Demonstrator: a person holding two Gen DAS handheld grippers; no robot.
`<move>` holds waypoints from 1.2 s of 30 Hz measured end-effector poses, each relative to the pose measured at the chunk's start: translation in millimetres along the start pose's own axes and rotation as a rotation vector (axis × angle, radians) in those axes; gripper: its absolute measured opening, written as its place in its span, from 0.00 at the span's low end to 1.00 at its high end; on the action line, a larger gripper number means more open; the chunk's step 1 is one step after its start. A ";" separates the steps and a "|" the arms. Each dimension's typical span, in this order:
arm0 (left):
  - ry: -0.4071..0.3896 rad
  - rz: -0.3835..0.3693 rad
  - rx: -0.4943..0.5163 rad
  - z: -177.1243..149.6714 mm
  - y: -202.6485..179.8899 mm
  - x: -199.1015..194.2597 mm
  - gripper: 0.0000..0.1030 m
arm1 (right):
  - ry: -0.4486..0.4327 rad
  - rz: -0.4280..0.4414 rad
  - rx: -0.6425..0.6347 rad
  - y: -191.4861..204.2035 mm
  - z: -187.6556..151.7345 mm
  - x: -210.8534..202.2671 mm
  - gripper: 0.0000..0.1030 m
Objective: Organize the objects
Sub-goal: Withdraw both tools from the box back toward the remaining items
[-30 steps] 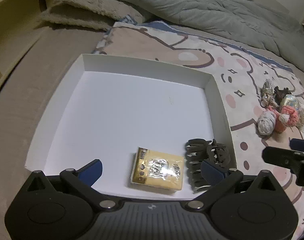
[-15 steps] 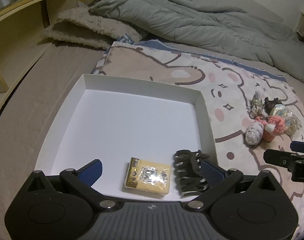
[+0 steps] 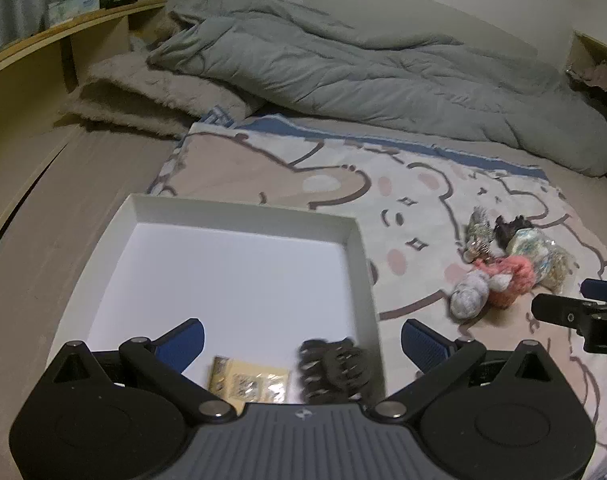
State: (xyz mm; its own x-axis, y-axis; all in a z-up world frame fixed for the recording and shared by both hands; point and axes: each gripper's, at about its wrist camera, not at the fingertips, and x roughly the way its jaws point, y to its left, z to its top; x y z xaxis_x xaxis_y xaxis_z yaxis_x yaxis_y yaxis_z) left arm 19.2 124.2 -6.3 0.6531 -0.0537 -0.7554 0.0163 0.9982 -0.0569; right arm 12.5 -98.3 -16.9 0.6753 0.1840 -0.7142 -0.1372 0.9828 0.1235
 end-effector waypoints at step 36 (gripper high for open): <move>0.005 -0.163 0.261 29.1 -137.3 77.1 1.00 | -0.153 -0.082 0.006 -124.1 17.8 -6.2 1.00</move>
State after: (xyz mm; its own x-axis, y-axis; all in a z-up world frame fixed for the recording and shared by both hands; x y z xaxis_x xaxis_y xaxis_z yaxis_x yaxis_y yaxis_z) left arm 89.3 -16.2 -37.7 0.6222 -0.2127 -0.7534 0.3148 0.9491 -0.0080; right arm 38.3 -221.1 -15.6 0.7868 0.1028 -0.6086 -0.0733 0.9946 0.0733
